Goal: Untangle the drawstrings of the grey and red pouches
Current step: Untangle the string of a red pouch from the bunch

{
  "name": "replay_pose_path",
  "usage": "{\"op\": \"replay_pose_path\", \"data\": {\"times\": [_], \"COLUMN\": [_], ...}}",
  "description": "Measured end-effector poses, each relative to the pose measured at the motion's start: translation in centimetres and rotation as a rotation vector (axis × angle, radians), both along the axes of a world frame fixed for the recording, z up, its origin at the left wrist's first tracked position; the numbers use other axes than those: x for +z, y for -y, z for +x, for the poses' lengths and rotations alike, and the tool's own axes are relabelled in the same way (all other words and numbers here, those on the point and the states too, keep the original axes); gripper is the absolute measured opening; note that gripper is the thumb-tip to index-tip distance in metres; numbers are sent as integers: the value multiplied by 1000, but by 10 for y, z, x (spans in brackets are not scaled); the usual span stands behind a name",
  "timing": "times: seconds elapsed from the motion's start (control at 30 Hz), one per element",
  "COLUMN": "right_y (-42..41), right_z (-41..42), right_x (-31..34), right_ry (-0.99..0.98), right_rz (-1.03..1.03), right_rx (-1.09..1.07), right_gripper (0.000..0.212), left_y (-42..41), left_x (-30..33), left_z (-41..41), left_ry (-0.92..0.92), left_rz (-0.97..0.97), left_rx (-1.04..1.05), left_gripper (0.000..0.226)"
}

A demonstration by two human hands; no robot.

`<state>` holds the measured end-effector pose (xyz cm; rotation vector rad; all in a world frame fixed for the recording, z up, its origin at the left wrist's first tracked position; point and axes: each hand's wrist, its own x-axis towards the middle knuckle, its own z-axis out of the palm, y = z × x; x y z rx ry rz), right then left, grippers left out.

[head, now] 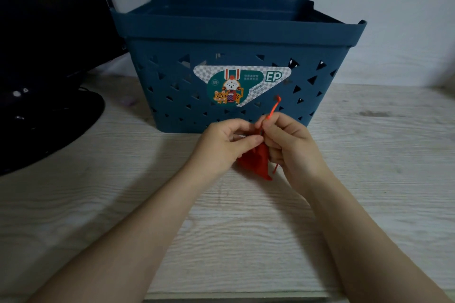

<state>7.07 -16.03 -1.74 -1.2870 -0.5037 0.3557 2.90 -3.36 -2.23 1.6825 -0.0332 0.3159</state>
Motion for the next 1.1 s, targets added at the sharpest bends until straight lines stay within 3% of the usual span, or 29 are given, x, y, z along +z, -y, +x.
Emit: {"op": "replay_pose_path", "data": {"times": [0.13,0.3,0.4,0.47,0.57,0.73,0.8,0.93,1.03,1.1], "right_y": [-3,0,1,2,3,0,1,-1,-3,-3], "right_z": [-2,0,1,5,7,3,5,5,4,6], "right_x": [0,1,2,0,-3,-7,-8,-7,-7,-9], "right_ry": [81,170,229,243,293,486,575,492,440,414], "right_rz": [-82,-133,-160,-145,-85,-152,-232,-162,-127,-112], "right_rx": [-93,-149,-132,-164,-208,-270,-316,-193,-144,-134], "right_gripper": [16,17,20,23,23,19,20,19,14,21], "left_y": [0,-2,-3,-6,-8,-1,-1,-2,-2,-1], "left_x": [-2,5,5,3,0,-4,-4,-6,-9,-11], "left_z": [1,1,1,4,6,2,-1,-1,2,4], "left_ry": [-18,-161,-211,-214,-172,-56,-57,-29,-41,-37], "left_rz": [44,-388,-461,-353,14,613,676,729,576,411], "left_rx": [59,-29,-54,22,127,41,-16,-29,-15,22], "left_gripper": [22,27,32,37,37,29,22,24,23,25]}}
